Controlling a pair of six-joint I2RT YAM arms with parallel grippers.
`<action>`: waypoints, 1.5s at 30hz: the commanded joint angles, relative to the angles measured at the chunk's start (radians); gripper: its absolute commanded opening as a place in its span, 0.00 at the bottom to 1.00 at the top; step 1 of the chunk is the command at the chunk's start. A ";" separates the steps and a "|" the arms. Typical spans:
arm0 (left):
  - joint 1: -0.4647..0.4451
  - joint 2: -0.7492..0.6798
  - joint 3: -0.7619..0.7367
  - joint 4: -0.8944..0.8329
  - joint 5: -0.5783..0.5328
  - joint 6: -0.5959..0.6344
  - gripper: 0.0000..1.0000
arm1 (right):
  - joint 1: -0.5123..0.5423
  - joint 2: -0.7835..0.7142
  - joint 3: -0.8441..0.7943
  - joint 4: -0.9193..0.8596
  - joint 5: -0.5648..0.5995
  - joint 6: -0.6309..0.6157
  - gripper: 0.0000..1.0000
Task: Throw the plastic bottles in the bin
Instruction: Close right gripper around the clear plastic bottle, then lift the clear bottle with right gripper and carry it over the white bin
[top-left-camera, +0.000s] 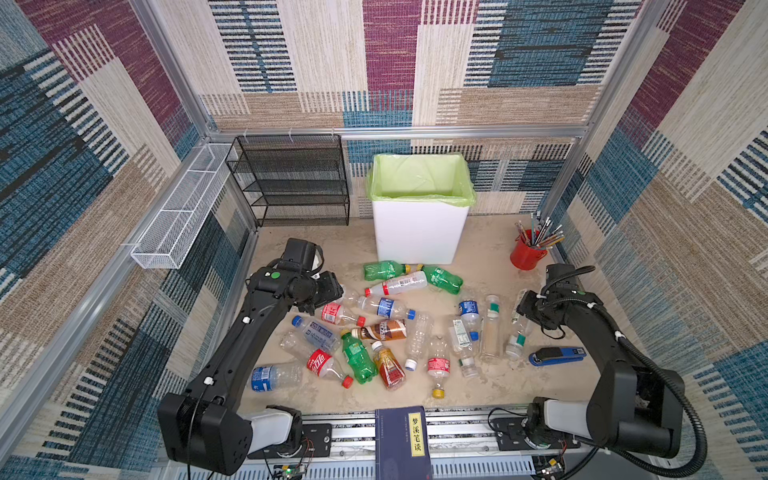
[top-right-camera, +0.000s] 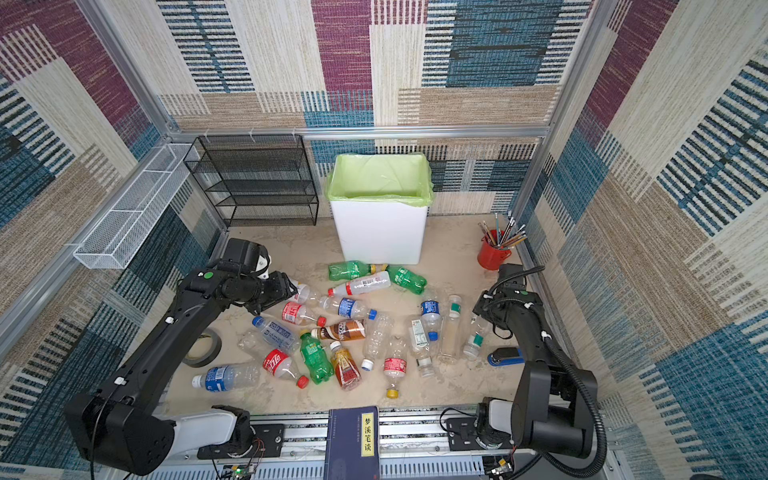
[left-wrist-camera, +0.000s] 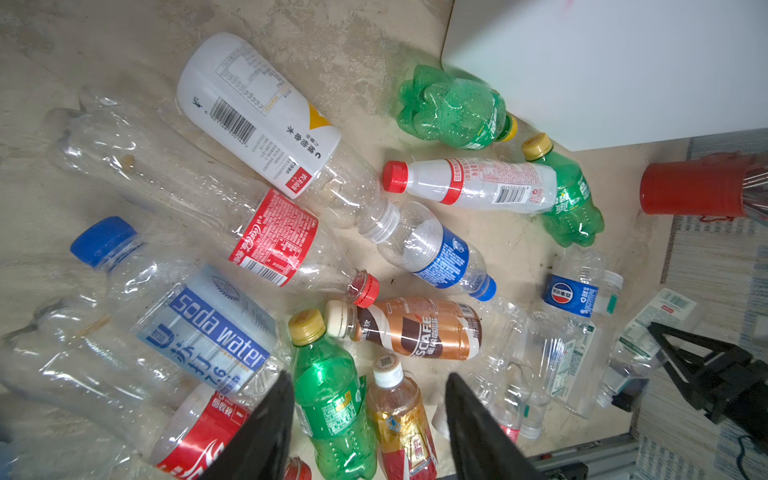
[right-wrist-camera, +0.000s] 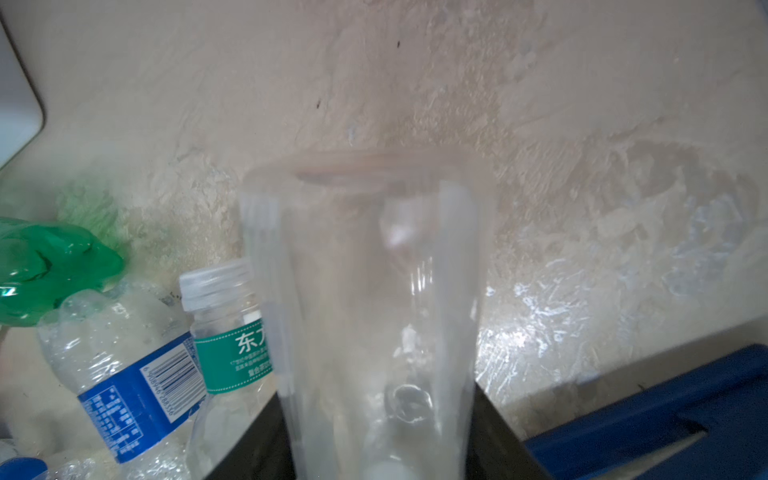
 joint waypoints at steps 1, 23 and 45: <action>-0.002 0.007 0.023 0.018 0.010 -0.016 0.60 | 0.001 0.027 -0.010 0.045 -0.004 0.012 0.55; -0.011 -0.029 0.025 -0.008 -0.034 -0.022 0.60 | 0.001 0.108 -0.040 0.102 0.010 -0.015 0.65; -0.011 -0.064 -0.013 0.063 -0.025 -0.049 0.60 | 0.091 -0.314 -0.050 0.278 -0.159 0.108 0.45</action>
